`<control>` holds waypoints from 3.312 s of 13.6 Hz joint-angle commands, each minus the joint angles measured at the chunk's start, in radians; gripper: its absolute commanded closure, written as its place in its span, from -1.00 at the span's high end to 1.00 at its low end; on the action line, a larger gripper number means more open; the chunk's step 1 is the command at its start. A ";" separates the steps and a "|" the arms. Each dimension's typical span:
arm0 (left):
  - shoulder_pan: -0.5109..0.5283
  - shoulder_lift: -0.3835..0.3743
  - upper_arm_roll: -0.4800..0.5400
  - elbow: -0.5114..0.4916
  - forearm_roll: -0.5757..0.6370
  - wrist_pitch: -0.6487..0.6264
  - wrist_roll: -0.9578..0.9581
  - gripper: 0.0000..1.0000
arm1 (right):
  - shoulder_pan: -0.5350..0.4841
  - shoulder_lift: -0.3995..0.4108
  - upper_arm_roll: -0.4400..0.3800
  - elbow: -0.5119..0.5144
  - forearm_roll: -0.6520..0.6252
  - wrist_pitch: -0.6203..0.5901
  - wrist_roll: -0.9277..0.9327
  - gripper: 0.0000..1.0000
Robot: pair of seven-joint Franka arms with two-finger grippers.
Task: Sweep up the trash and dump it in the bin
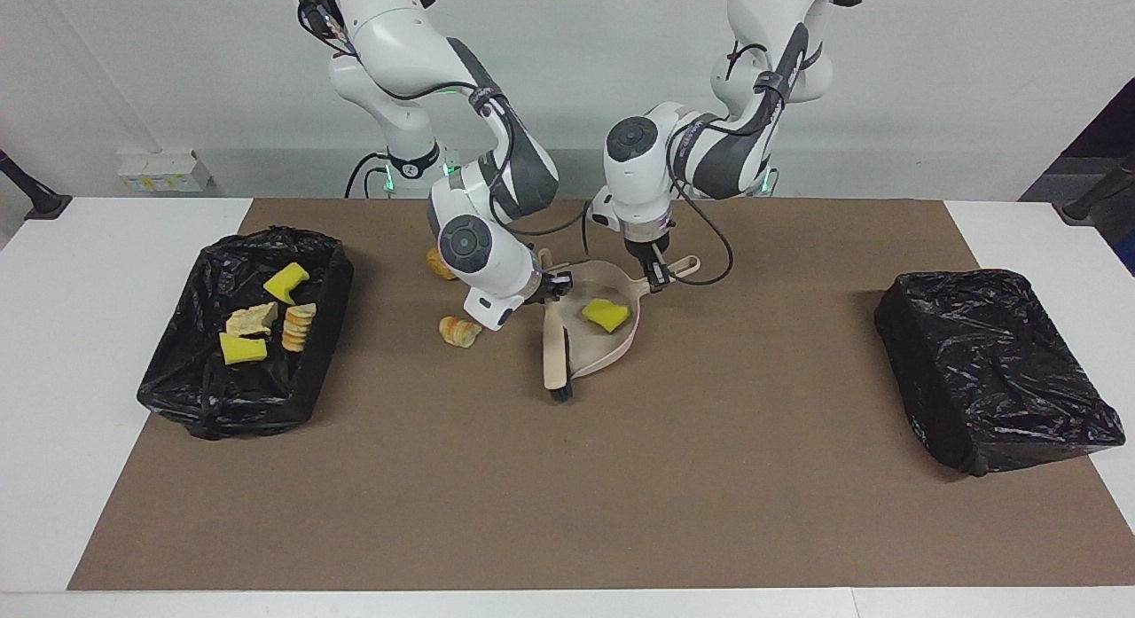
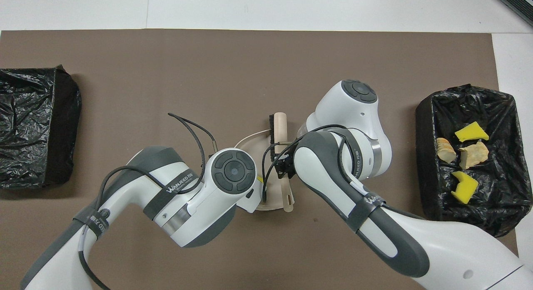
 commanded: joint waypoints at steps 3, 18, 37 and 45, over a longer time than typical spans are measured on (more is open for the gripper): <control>0.002 -0.046 0.005 -0.044 -0.015 0.013 -0.003 -1.00 | -0.070 -0.084 -0.007 -0.011 0.045 -0.056 -0.020 -1.00; -0.010 -0.021 -0.004 -0.058 -0.015 0.117 -0.032 -1.00 | -0.176 -0.535 -0.002 -0.524 -0.251 -0.295 0.422 -1.00; 0.005 -0.012 -0.003 -0.055 -0.015 0.120 -0.031 -1.00 | -0.041 -0.293 0.004 -0.445 -0.207 -0.071 0.641 -1.00; 0.005 -0.018 -0.003 -0.064 -0.015 0.114 -0.029 -1.00 | 0.022 -0.243 0.004 -0.331 -0.009 -0.075 0.140 -1.00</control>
